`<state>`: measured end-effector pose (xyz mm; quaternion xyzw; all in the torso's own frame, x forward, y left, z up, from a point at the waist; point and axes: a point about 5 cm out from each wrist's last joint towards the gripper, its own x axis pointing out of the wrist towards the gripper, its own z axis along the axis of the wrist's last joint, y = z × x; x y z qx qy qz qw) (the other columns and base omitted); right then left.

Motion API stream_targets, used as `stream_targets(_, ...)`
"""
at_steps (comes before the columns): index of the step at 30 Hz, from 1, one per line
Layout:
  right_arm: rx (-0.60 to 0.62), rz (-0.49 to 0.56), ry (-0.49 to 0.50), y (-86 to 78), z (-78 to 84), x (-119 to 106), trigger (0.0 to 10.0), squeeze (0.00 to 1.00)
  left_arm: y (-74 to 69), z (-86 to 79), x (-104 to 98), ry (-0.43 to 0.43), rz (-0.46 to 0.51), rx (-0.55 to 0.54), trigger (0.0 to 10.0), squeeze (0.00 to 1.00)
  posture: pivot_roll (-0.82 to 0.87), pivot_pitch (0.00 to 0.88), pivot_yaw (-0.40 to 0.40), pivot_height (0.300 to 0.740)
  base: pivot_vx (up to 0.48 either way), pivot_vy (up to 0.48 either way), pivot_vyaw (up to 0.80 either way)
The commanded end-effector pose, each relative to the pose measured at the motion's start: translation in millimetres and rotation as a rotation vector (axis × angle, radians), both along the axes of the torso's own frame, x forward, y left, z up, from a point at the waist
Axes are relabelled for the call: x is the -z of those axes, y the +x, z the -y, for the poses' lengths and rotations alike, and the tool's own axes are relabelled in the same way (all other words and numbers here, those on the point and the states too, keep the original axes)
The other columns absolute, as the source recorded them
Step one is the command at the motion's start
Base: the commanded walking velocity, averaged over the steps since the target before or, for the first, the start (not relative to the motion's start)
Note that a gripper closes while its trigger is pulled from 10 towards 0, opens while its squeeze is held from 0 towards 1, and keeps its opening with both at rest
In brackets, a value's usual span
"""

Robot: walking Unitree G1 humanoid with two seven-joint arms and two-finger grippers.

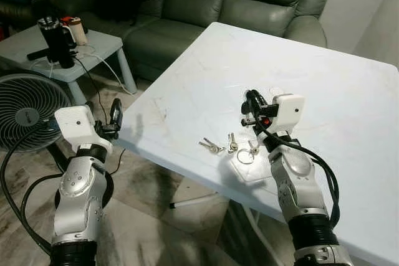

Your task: Hang keys on a hook

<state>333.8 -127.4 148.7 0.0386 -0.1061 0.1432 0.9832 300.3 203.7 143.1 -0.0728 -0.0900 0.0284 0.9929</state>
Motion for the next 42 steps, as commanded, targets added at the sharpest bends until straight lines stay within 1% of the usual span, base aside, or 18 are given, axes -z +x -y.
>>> stream_targets(1, -0.005, -0.001, -0.019, 1.4, -2.8, 0.1, 10.0, 0.0, 2.6, -1.5, -0.6, -0.013, -0.007, -0.009, 10.0, 0.0, -0.06, 0.0, -0.016, 0.74, 0.0, 0.356, 0.0)
stream_targets(10, -0.001, -0.003, -0.035, 1.3, -4.4, 1.6, 10.0, 0.0, 3.9, 1.7, 0.7, -0.033, -0.011, -0.002, 10.0, 0.0, -0.06, 0.0, -0.02, 0.74, 0.0, 0.439, 0.0)
stream_targets(17, -0.004, -0.004, -0.04, 1.4, -4.3, 2.2, 10.0, 0.0, 3.3, 2.5, 1.4, -0.03, -0.012, -0.002, 10.0, 0.0, -0.06, 0.0, -0.023, 0.74, 0.0, 0.472, 0.0)
stream_targets(22, -0.014, -0.019, -0.052, 2.0, -5.0, 3.3, 10.0, 0.0, 2.8, 2.7, 2.3, -0.033, -0.011, -0.007, 10.0, 0.0, -0.06, 0.0, -0.035, 0.74, 0.0, 0.462, -0.76)
stream_targets(25, -0.023, -0.021, -0.056, 1.6, -6.3, 3.5, 10.0, 0.0, 2.7, 2.9, 2.5, -0.036, -0.01, -0.008, 10.0, 0.0, -0.06, 0.0, -0.037, 0.74, 0.0, 0.24, -0.76)
stream_targets(42, -0.049, -0.029, -0.08, 1.8, -8.6, 4.7, 10.0, 0.0, 1.1, 3.1, 2.1, -0.021, 0.004, -0.017, 10.0, 0.0, -0.05, 0.0, -0.051, 0.74, 0.0, 0.0, -0.75)
